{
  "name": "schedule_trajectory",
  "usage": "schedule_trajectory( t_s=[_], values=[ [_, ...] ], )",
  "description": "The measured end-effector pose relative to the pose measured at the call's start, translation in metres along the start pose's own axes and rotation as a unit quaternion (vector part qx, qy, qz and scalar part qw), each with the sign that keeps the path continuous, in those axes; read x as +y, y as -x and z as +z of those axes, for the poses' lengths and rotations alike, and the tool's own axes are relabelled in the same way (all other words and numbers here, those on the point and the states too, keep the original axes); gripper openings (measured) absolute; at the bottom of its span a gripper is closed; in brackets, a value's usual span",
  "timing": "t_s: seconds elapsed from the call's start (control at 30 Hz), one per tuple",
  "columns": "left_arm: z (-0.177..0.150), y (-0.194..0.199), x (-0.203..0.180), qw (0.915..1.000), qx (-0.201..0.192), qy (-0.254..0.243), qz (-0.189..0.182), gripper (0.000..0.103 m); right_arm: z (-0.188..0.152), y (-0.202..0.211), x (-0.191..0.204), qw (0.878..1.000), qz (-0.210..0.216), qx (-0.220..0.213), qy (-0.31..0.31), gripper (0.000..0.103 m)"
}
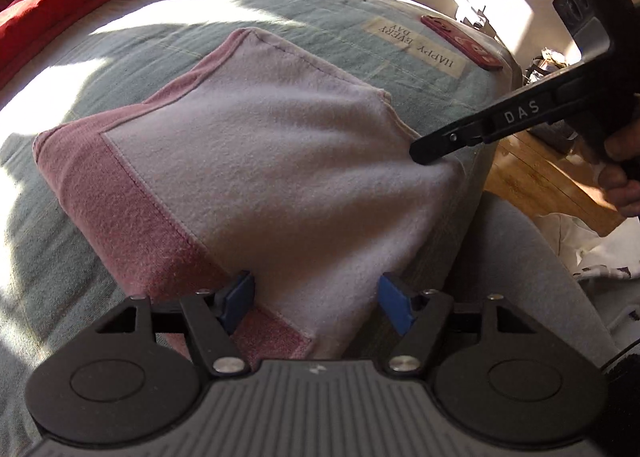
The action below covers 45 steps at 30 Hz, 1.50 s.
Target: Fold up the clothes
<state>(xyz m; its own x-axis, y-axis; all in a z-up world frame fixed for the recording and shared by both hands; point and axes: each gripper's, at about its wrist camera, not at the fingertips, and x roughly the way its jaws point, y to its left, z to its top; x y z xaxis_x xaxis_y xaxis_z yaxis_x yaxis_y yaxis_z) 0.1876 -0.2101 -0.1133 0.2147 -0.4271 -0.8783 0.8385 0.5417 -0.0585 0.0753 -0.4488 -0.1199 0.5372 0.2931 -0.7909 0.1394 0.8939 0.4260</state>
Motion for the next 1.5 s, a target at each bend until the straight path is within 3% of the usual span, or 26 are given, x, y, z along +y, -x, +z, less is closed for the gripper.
schedule_trajectory(
  t_s=[0.13,0.27,0.47,0.63,0.73,0.93,1.03,1.07,1.13,1.17,1.33,1.4,1.5],
  values=[
    [0.002,0.017,0.001,0.9999,-0.011,-0.005,-0.008,0.069,0.01,0.017,0.007,1.0,0.007,-0.015,0.015,0.027],
    [0.012,0.036,0.016,0.9992,-0.039,0.008,-0.005,0.071,0.042,0.031,0.016,0.998,0.007,-0.048,0.039,0.041],
    [0.037,0.031,0.056,0.9957,-0.068,0.056,0.027,0.072,0.106,0.011,0.041,0.995,0.017,-0.069,0.074,0.043],
    [0.048,0.006,0.088,0.9925,-0.06,0.103,0.025,0.072,0.158,-0.042,0.077,0.988,0.038,-0.04,0.143,0.043],
    [0.043,-0.004,0.093,0.9924,-0.057,0.108,0.012,0.075,0.18,-0.08,0.097,0.976,0.049,-0.003,0.21,0.043],
    [0.038,-0.005,0.096,0.993,-0.065,0.098,-0.006,0.081,0.192,-0.151,0.108,0.951,0.034,0.077,0.296,0.043],
    [0.041,-0.001,0.1,0.9928,-0.071,0.096,-0.005,0.081,0.183,-0.162,0.102,0.946,0.034,0.093,0.31,0.043],
    [0.042,0.001,0.101,0.9928,-0.074,0.095,-0.003,0.081,0.181,-0.162,0.101,0.945,0.034,0.091,0.312,0.041],
    [0.046,-0.001,0.103,0.993,-0.076,0.09,0.0,0.081,0.177,-0.156,0.099,0.945,0.036,0.081,0.316,0.013],
    [0.048,-0.003,0.105,0.9932,-0.073,0.09,0.0,0.081,0.175,-0.154,0.098,0.944,0.036,0.076,0.318,0.007],
    [0.05,-0.01,0.104,0.9939,-0.074,0.081,0.006,0.081,0.167,-0.139,0.106,0.936,0.012,0.055,0.349,0.004],
    [0.053,-0.011,0.105,0.9939,-0.077,0.08,0.005,0.081,0.167,-0.132,0.108,0.93,-0.018,0.032,0.366,0.004],
    [0.057,-0.014,0.107,0.9944,-0.079,0.07,0.008,0.081,0.166,-0.138,0.106,0.93,-0.032,0.028,0.364,0.004]
  ],
)
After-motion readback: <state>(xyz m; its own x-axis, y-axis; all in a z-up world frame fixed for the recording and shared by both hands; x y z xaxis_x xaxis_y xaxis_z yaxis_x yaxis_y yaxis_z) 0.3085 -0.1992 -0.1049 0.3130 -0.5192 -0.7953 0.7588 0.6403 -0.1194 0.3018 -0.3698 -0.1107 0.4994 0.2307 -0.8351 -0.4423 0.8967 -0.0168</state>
